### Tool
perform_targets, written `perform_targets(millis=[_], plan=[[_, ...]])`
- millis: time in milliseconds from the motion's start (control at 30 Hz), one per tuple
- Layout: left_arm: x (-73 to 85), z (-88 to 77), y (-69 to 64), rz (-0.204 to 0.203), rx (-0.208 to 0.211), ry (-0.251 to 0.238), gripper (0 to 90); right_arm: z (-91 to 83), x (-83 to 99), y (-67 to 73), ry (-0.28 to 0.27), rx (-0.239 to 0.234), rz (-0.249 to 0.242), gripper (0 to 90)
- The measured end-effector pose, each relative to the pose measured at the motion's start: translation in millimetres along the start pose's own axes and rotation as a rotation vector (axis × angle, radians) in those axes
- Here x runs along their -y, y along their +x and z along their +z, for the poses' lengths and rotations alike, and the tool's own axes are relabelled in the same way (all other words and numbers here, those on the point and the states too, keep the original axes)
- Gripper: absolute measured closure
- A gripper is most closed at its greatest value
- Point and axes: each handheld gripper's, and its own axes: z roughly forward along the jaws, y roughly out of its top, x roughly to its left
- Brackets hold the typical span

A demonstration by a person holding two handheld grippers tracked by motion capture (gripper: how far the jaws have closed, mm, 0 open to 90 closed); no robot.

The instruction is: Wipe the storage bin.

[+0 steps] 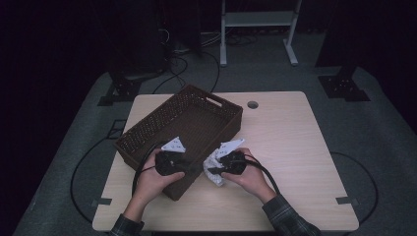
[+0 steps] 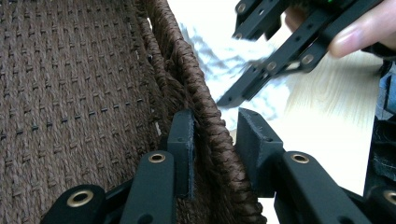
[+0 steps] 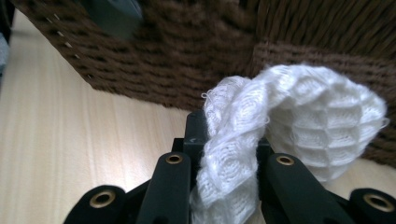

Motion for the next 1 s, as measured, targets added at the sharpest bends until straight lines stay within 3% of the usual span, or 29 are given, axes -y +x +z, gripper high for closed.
perform_targets(millis=[567,1000], plan=[[0.0,0.0,-0.1,-0.004,0.001,0.001,67.1,-36.4,-21.6,14.7,-0.114,-0.014,-0.062,76.7],[-0.1,0.2,-0.1,-0.005,0.001,0.001,67.1,-20.3,-18.7,19.5,-0.082,-0.049,-0.083,76.9]])
